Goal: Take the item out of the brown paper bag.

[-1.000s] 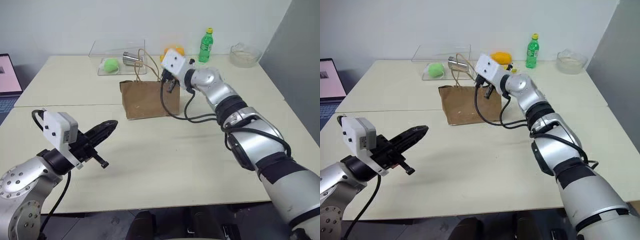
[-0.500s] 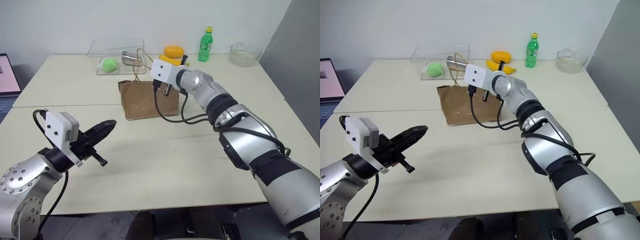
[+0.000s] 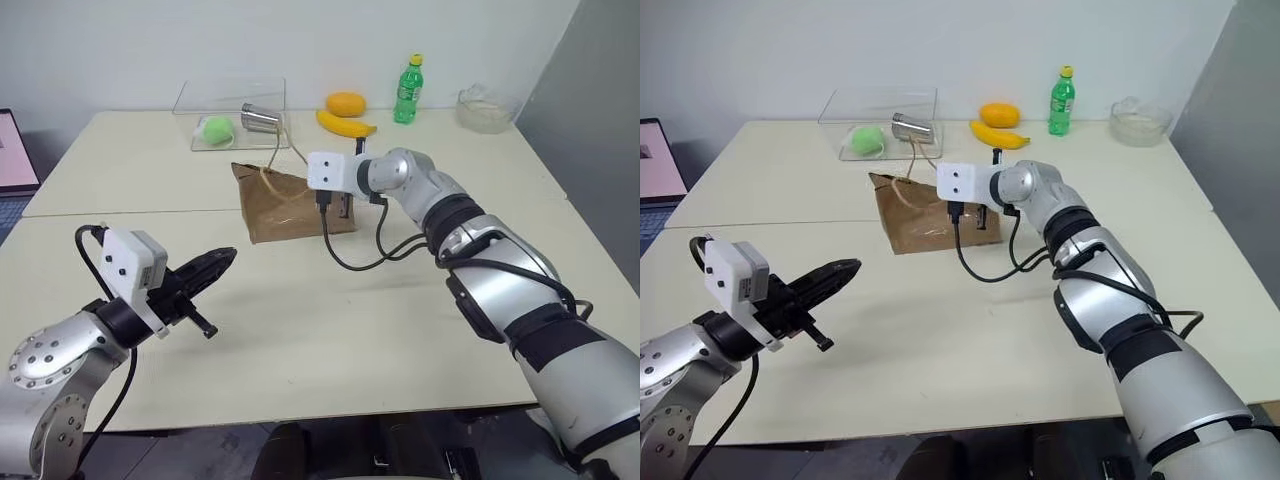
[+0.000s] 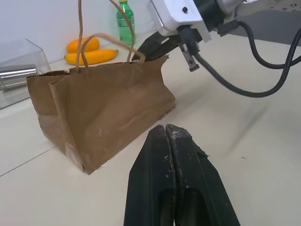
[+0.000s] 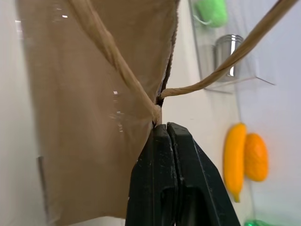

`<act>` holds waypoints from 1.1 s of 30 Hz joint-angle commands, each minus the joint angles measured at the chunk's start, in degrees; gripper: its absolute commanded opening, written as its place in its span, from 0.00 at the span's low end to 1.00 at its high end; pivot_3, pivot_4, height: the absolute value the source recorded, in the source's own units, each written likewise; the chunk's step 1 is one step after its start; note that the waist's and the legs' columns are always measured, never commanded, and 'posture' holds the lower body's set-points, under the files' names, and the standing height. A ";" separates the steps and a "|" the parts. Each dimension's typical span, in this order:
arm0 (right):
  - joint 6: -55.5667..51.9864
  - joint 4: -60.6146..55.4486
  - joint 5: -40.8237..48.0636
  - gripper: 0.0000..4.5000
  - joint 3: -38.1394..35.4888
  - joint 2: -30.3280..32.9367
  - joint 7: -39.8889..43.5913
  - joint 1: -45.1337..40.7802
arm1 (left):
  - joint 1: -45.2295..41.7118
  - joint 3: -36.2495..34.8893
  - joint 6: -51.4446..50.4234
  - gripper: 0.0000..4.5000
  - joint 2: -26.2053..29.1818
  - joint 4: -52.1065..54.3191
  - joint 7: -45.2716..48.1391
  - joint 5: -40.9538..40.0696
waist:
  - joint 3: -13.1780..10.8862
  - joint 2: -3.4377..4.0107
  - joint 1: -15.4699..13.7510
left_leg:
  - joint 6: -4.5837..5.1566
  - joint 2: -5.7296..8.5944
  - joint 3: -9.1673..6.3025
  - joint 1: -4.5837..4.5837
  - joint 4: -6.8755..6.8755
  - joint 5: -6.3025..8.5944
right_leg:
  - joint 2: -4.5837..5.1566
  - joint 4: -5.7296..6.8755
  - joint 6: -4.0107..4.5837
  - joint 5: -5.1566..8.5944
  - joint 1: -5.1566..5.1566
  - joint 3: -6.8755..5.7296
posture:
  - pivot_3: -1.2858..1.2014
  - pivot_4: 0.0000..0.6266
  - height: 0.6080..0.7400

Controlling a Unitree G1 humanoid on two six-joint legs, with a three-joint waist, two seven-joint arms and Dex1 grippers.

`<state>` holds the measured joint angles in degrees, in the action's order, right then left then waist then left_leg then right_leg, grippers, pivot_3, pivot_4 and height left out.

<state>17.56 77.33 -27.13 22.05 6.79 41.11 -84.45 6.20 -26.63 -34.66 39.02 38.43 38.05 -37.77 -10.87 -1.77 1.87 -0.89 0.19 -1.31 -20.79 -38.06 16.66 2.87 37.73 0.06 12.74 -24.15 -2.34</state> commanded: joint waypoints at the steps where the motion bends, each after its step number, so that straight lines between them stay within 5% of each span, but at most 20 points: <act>1: 3.01 -1.43 1.82 0.01 -0.76 0.61 8.13 1.30 | 0.77 -0.25 0.88 0.00 1.17 2.24 0.92 -1.01 | 0.00 0.00 0.06 | 0.00 -0.01 0.00 0.00 0.01 0.00 | -0.01 0.00 0.00 0.00 0.00 0.00 | 0.52 0.24 1.00; 20: 9.04 -10.56 9.66 0.01 -2.56 6.91 30.91 6.56 | 6.85 -1.41 0.01 0.00 6.24 5.63 5.35 -4.67 | -0.02 0.03 -0.07 | 0.00 -0.06 0.00 -0.01 0.03 0.00 | -0.03 -0.05 0.02 0.01 -0.01 -0.01 | 0.52 0.24 1.00; 33: 3.52 -29.46 15.83 0.01 -2.12 11.04 41.88 17.50 | 8.53 -0.67 0.27 0.00 9.65 5.73 9.38 -4.66 | -0.07 0.10 -0.16 | 0.00 -0.07 -0.01 -0.03 0.04 0.00 | -0.03 -0.07 0.02 0.02 -0.02 -0.02 | 0.52 0.24 1.00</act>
<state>22.00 51.98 -13.50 20.61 17.26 81.66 -66.71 14.47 -26.58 -34.82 47.85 42.49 46.83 -41.77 -10.94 -1.67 1.70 -0.89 0.12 -1.32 -20.81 -38.02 16.66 2.84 37.66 0.08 12.76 -24.17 -2.36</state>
